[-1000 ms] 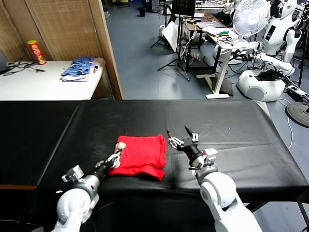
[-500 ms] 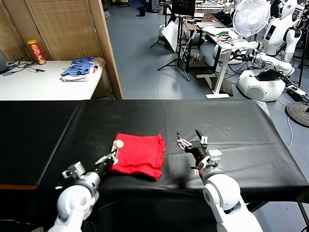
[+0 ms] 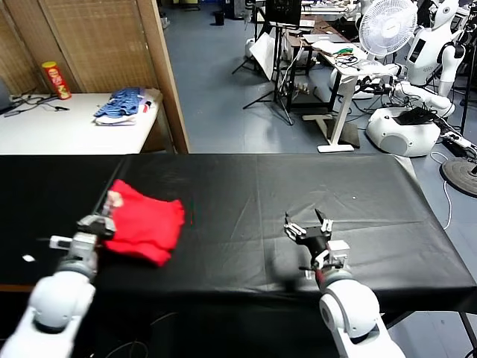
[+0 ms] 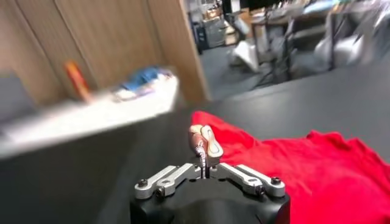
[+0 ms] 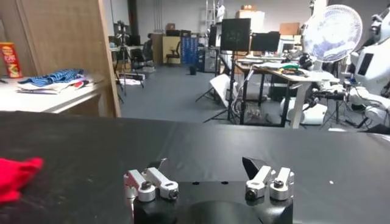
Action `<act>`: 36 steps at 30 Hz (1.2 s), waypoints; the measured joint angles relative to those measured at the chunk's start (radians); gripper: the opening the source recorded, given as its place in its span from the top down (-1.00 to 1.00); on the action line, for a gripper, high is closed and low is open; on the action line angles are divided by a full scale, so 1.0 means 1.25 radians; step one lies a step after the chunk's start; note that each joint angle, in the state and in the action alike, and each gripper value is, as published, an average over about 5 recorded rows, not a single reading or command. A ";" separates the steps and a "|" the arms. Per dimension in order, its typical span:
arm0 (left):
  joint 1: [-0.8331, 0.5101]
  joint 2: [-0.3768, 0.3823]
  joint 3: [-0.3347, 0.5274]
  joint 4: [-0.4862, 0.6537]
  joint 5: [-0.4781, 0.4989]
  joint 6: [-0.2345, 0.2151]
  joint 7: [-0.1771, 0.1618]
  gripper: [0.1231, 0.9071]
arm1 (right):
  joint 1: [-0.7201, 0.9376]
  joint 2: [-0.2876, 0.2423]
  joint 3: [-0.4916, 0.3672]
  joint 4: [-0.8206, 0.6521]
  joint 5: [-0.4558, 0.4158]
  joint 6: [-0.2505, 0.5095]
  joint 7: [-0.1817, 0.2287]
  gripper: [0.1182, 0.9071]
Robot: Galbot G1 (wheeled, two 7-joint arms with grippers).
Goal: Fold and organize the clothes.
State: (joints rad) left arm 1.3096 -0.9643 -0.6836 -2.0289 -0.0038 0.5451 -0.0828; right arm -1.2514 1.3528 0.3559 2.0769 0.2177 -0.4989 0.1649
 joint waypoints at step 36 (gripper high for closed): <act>-0.028 -0.137 0.281 -0.054 -0.266 -0.163 -0.004 -0.72 | 0.150 0.014 -0.164 -0.153 0.300 -0.128 -0.075 -0.72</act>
State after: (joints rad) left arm 1.2742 -1.1357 -0.3317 -2.0959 -0.3361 0.3408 -0.0883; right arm -1.0639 1.3701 0.1505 1.8862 0.5922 -0.6587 0.0706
